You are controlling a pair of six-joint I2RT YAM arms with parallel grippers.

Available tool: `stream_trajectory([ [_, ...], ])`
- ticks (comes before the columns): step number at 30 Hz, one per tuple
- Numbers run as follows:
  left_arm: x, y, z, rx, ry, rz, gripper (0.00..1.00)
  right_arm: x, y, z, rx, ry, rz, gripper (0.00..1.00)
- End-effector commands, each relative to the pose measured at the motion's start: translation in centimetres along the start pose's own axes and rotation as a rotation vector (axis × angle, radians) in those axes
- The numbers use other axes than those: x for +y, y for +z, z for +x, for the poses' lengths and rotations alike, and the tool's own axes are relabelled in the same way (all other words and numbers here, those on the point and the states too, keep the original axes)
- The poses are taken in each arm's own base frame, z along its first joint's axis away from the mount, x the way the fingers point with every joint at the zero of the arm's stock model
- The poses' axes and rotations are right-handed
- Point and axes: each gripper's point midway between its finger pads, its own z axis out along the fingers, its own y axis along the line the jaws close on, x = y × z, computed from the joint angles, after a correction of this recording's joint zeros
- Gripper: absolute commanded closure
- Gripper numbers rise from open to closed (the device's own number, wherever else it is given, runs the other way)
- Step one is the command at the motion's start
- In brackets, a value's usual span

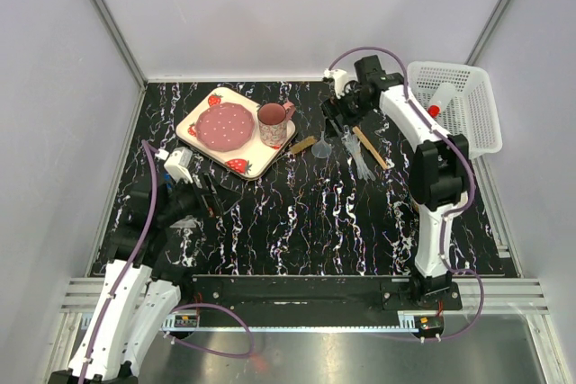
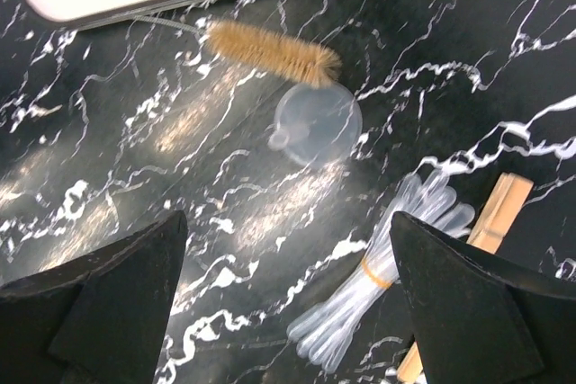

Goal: Organize the chemistry lab equipment

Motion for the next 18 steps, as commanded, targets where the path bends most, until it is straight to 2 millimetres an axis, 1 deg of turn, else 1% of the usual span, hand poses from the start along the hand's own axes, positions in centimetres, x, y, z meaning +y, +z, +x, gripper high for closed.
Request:
stream_trajectory([
  [1, -0.7, 0.1, -1.0, -0.034, 0.038, 0.043, 0.01, -2.5, 1.0, -2.9, -0.043, -0.005, 0.127, 0.01],
  [2, -0.8, 0.1, -0.9, -0.033, 0.038, 0.044, 0.01, -2.5, 1.2, -3.5, -0.050, -0.008, 0.133, 0.01],
  [3, -0.7, 0.1, -1.0, -0.035, 0.039, 0.043, 0.01, -2.6, 1.9, -3.3, -0.040, -0.004, 0.129, 0.02],
  [5, -0.7, 0.2, -0.9, -0.032, 0.037, 0.042, 0.01, -2.2, 2.5, -3.5, -0.036, -0.009, 0.125, 0.03],
  [11, -0.8, 0.2, -0.9, -0.031, 0.037, 0.045, 0.01, -1.0, 4.2, -3.2, -0.013, -0.009, 0.098, 0.11],
  [14, -0.8, 0.2, -1.0, -0.031, 0.038, 0.047, 0.01, -0.7, 4.9, -2.8, 0.001, -0.011, 0.092, 0.13],
  [16, -0.8, 0.2, -0.9, -0.031, 0.038, 0.048, 0.01, -0.4, 5.3, -2.6, 0.011, -0.011, 0.085, 0.17],
  [18, -0.8, 0.1, -1.0, -0.034, 0.039, 0.048, 0.01, -0.1, 5.7, -2.4, 0.018, -0.014, 0.081, 0.23],
])
